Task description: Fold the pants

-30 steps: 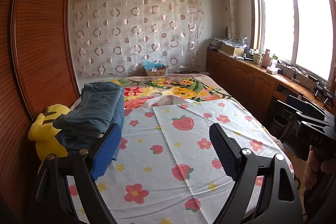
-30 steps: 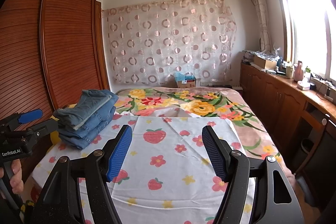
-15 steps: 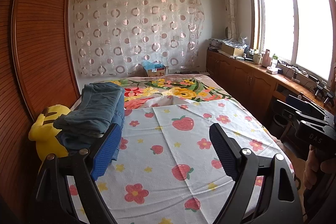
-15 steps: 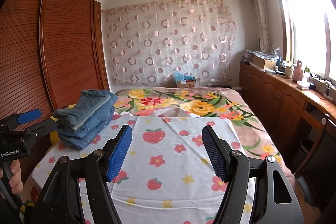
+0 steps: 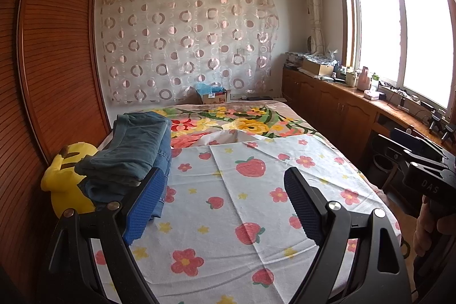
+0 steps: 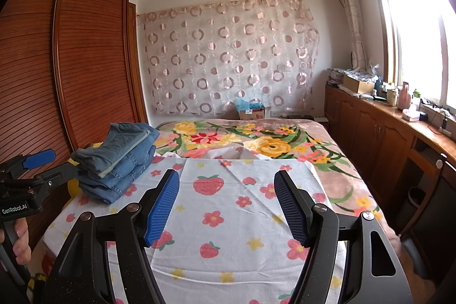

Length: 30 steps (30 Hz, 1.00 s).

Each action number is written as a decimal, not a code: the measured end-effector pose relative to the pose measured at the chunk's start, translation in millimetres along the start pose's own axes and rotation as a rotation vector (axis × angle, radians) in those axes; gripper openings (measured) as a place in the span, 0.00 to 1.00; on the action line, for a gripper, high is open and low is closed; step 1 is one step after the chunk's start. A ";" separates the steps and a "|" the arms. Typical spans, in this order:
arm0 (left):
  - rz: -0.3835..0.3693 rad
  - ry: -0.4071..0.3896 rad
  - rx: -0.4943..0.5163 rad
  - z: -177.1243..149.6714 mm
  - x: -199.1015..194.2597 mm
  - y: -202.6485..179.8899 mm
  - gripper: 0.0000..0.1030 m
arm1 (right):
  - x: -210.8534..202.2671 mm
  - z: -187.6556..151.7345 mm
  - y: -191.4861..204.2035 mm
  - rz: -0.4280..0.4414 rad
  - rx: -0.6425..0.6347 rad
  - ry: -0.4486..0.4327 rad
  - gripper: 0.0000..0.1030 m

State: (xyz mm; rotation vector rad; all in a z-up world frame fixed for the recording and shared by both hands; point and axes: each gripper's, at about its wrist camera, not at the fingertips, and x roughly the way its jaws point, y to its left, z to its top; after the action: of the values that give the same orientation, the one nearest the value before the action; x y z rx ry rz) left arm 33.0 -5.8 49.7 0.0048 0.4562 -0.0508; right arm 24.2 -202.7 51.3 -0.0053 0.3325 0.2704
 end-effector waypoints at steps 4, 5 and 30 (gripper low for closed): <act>0.001 0.000 0.001 -0.2 0.2 0.1 0.84 | 0.2 -0.6 0.7 0.001 -0.001 0.000 0.69; 0.001 0.001 0.002 -0.2 0.2 0.4 0.84 | 0.3 -0.6 0.5 0.001 0.000 0.000 0.69; 0.000 -0.002 0.003 -1.5 0.4 0.5 0.84 | 1.6 -1.4 -0.1 -0.001 -0.001 -0.002 0.69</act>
State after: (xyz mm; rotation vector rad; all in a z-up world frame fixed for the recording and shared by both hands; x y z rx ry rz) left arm 32.8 -5.3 48.2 0.0072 0.4539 -0.0518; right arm 25.2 -202.4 49.5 -0.0064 0.3299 0.2691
